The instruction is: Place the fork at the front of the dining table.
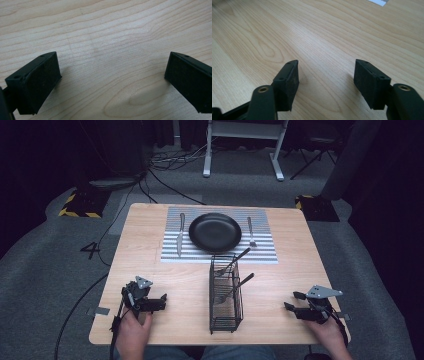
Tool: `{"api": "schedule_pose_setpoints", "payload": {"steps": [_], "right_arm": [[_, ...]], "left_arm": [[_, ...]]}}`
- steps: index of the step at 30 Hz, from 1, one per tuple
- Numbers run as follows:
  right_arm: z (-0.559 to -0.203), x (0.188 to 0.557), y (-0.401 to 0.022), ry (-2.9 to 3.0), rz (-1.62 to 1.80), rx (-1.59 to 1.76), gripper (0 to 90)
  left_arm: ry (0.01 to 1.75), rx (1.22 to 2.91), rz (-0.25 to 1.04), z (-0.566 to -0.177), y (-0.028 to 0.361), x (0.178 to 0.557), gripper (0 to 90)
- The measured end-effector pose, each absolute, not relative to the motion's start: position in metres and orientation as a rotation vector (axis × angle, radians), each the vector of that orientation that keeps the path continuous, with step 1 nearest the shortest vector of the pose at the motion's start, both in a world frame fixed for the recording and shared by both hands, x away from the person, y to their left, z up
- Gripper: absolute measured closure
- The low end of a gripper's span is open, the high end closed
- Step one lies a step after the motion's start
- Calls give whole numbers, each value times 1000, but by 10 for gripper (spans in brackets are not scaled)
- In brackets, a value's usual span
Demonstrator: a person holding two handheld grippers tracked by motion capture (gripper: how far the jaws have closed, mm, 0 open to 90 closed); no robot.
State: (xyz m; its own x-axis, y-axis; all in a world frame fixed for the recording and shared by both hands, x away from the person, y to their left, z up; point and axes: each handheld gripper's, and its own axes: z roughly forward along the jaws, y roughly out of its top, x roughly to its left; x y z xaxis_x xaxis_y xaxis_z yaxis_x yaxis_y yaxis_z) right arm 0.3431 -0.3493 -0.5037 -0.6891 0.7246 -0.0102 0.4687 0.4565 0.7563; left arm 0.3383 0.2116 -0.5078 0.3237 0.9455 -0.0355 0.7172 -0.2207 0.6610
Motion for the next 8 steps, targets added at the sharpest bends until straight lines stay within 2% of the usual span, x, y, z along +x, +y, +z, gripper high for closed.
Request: {"api": "schedule_pose_setpoints", "payload": {"steps": [2, 3, 6, 7, 8], "right_arm": [[-504, 344, -351, 2381, 1083, 1016, 343], [-504, 346, -351, 2386, 1079, 1016, 300], [-505, 354, -348, 2367, 1011, 1095, 49], [-506, 356, -346, 2362, 985, 1124, 0], [-506, 358, -345, 2358, 975, 1145, 0]], "left_arm": [[1459, 2013, 510, -508, 212, 338, 2], [1459, 2013, 510, -508, 212, 338, 2], [1458, 2015, 510, -508, 212, 338, 2], [1459, 2015, 510, -508, 212, 338, 2], [1460, 2015, 509, -508, 212, 338, 2]]}}
